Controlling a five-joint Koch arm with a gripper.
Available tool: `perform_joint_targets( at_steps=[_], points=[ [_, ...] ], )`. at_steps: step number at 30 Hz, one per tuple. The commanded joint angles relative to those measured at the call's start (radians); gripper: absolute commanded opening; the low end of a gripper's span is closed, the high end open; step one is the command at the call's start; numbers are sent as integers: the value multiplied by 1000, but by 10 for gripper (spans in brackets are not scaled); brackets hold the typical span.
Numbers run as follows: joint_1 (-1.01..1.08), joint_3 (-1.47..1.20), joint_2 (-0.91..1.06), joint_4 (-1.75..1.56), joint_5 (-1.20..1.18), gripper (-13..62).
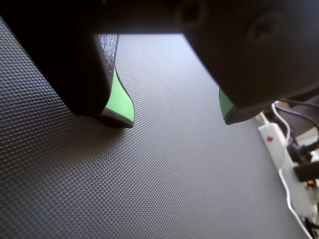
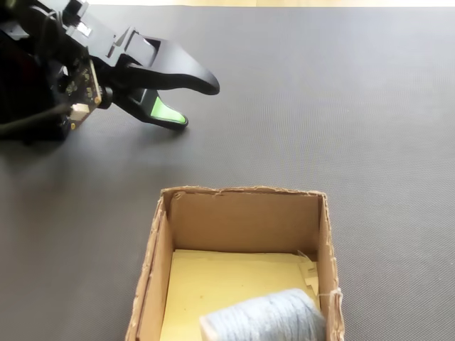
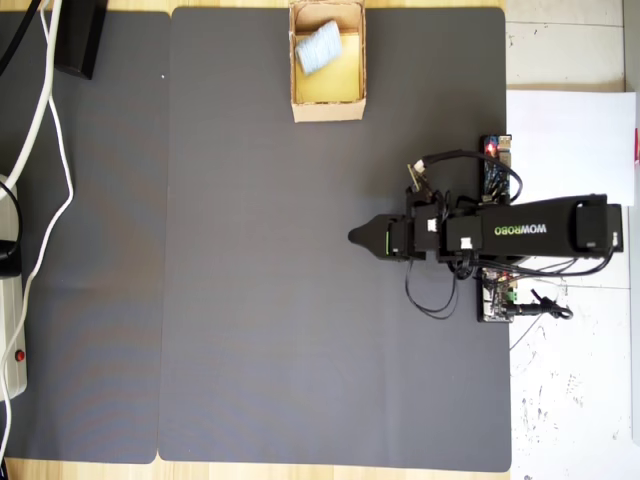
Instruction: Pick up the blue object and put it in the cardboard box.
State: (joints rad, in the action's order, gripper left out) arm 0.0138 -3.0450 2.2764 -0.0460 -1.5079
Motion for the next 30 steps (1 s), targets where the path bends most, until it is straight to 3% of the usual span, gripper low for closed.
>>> perform_joint_targets(
  at_steps=[1, 30],
  points=[
    [0, -18, 94, -23, -18, 342],
    [15, -74, 92, 97, -8, 340]
  ],
)
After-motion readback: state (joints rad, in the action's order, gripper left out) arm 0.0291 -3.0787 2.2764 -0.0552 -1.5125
